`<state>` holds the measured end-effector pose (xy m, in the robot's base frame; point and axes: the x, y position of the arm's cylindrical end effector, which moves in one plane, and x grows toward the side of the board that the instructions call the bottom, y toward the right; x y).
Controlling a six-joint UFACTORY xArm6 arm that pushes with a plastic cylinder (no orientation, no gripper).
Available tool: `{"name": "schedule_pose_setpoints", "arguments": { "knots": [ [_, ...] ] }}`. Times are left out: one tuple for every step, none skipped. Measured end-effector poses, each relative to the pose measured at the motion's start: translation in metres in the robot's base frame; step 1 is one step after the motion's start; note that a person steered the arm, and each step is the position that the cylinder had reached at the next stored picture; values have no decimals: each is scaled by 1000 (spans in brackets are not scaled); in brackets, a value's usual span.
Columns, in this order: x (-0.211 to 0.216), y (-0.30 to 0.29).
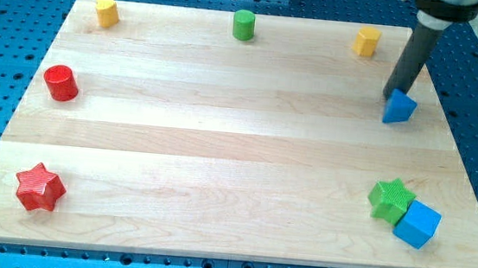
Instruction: Push the triangle to the green star
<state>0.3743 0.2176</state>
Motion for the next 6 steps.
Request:
{"name": "schedule_pose_setpoints", "arguments": {
  "knots": [
    [34,-20],
    [54,12],
    [39,30],
    [77,32],
    [112,28],
    [125,19]
  ]
}}
